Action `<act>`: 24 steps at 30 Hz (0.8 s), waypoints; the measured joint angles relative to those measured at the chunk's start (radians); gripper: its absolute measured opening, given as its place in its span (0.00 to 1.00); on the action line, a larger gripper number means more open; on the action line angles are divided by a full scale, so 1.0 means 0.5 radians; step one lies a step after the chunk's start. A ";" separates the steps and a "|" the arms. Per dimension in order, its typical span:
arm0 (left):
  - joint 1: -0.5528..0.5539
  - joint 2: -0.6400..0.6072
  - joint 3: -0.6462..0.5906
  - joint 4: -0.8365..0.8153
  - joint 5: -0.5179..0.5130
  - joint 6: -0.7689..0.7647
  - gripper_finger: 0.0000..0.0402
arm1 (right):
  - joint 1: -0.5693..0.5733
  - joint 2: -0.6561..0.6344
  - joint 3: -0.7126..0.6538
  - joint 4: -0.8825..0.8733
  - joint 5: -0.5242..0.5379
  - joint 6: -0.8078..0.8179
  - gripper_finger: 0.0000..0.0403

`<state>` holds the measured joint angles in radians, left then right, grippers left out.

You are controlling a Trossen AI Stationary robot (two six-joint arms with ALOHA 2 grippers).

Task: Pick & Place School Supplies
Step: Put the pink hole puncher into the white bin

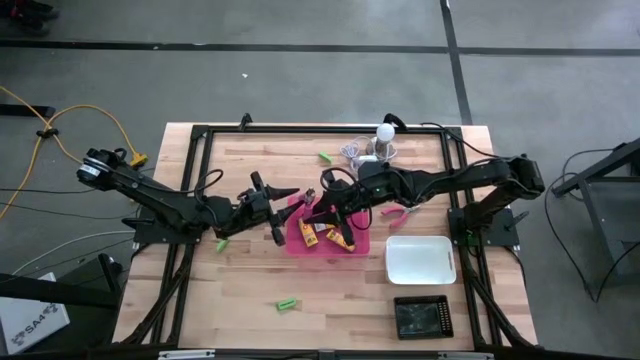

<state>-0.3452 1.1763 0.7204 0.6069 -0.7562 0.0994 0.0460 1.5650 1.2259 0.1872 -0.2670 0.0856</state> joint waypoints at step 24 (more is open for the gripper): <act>-0.225 -0.001 -0.002 -0.022 -0.182 0.027 0.37 | 0.412 -0.652 -0.001 -1.714 0.626 0.974 0.09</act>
<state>-0.4577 1.1759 0.7197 0.5961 -0.8471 0.1127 0.2518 1.2388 1.2255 -0.6699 0.0462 0.5728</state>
